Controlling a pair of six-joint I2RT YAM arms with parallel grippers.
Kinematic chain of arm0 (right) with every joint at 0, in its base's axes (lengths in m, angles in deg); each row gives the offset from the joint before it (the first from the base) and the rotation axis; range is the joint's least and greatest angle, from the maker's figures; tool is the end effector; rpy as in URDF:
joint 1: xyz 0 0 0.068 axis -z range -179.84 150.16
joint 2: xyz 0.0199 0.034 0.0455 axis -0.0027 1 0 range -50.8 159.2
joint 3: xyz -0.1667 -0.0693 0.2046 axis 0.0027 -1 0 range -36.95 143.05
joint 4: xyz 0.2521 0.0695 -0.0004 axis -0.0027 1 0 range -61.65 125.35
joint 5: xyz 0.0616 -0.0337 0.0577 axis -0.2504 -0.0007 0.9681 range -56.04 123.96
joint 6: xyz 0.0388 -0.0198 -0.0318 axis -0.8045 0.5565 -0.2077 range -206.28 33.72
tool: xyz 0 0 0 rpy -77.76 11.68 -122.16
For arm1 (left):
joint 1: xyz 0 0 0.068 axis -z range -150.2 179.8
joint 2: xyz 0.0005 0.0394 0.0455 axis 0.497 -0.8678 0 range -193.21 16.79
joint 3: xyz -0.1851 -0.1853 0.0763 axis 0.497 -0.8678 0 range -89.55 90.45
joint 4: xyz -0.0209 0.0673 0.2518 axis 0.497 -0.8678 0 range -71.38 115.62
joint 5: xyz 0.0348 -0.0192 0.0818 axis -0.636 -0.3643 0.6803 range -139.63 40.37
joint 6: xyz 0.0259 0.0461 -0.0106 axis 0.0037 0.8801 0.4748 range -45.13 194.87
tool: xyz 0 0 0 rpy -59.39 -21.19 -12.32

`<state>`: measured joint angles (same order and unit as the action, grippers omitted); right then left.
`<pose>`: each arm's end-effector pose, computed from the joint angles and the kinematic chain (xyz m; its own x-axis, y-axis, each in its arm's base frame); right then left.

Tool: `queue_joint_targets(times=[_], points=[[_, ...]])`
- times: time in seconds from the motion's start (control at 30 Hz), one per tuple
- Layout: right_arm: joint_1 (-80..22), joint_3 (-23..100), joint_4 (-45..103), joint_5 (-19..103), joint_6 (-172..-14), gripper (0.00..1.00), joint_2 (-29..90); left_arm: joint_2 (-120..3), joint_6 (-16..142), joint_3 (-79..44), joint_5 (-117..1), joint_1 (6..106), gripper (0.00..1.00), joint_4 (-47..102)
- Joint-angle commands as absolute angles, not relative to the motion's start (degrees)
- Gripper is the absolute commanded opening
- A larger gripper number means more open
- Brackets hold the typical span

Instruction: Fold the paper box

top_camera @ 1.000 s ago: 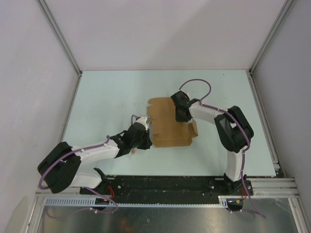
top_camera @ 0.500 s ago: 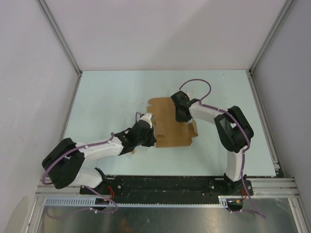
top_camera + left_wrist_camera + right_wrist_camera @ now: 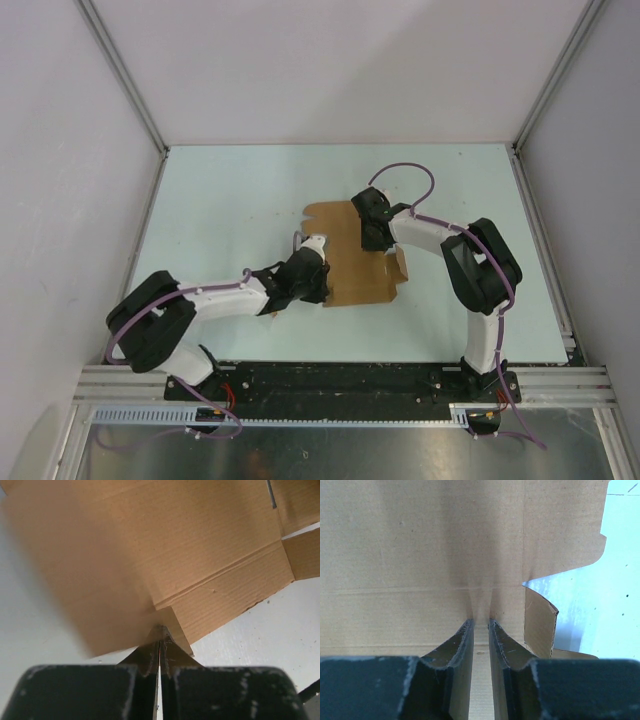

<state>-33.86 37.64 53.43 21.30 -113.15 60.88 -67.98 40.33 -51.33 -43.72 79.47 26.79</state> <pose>0.3358 0.2173 0.1628 -0.8622 -0.0499 -0.5041 -0.0799 0.9961 0.0382 0.1872 -0.2149 0.1619 -0.7829 0.0508 -0.6200 0.3248 0.8834 -0.3378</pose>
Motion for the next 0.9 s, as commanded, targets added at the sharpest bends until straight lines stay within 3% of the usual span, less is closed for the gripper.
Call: queue_joint_targets(times=[0.0,0.4,0.67,0.77,0.87], points=[[-34.4,36.8,53.1,22.8,-113.3,0.22,64.1,-70.7,40.1,-48.9,-42.9,80.7,0.00,29.1],[-34.5,36.8,53.4,22.7,-113.3,0.22,64.0,-74.8,39.5,-48.9,-42.4,81.7,0.00,30.1],[-34.3,36.8,53.7,22.4,-112.9,0.22,62.4,-67.6,40.4,-49.6,-41.1,81.7,0.00,28.1],[-34.2,36.8,54.1,22.1,-112.3,0.22,59.8,-60.9,41.5,-49.3,-38.7,81.7,0.04,26.1],[-34.2,36.8,54.6,22.1,-111.3,0.22,56.2,-53.6,43.1,-48.9,-35.9,81.5,0.16,23.8]])
